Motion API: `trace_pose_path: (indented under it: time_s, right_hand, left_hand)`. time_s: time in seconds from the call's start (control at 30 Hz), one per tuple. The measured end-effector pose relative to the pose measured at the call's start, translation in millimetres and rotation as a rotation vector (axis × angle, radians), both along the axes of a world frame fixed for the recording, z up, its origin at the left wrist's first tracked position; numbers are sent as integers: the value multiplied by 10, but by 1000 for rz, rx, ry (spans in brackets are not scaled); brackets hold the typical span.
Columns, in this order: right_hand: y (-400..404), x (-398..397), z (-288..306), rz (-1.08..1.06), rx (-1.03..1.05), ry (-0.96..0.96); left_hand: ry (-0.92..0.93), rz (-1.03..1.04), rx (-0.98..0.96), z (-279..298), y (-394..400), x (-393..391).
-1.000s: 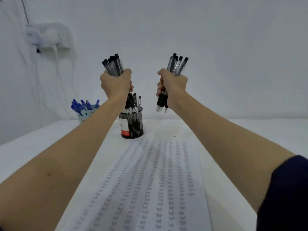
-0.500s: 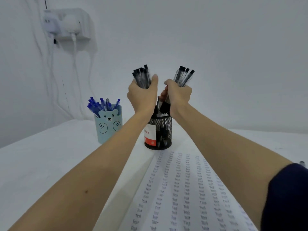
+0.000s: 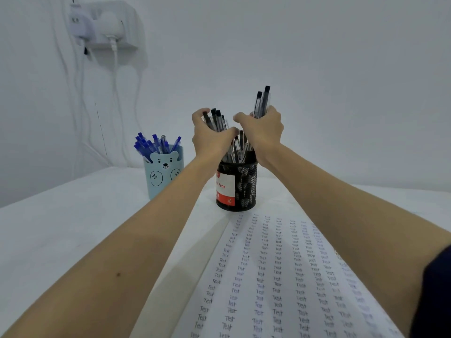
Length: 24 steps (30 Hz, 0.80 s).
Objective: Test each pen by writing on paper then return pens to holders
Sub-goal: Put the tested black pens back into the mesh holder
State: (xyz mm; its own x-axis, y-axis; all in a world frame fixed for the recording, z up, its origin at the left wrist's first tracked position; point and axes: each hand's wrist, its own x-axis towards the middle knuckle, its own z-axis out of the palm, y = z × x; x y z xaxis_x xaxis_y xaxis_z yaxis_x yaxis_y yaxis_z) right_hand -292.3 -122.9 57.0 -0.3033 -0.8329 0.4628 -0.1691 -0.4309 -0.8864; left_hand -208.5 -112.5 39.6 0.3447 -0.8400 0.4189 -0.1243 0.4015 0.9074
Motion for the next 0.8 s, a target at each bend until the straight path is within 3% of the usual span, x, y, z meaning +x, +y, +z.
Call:
trace_pose_path:
  time_s: [0.17, 0.37, 0.53, 0.8]
  right_hand:
    - [6, -42, -27, 27, 87, 100]
    - [29, -99, -26, 139, 62, -41]
    - [32, -90, -62, 151, 94, 16]
    - [77, -21, -37, 193, 169, -97]
  left_hand:
    - [121, -111, 76, 15, 33, -6]
    - [157, -156, 37, 77, 82, 7]
    - [114, -102, 44, 93, 58, -15]
    - [45, -55, 102, 110, -20, -41]
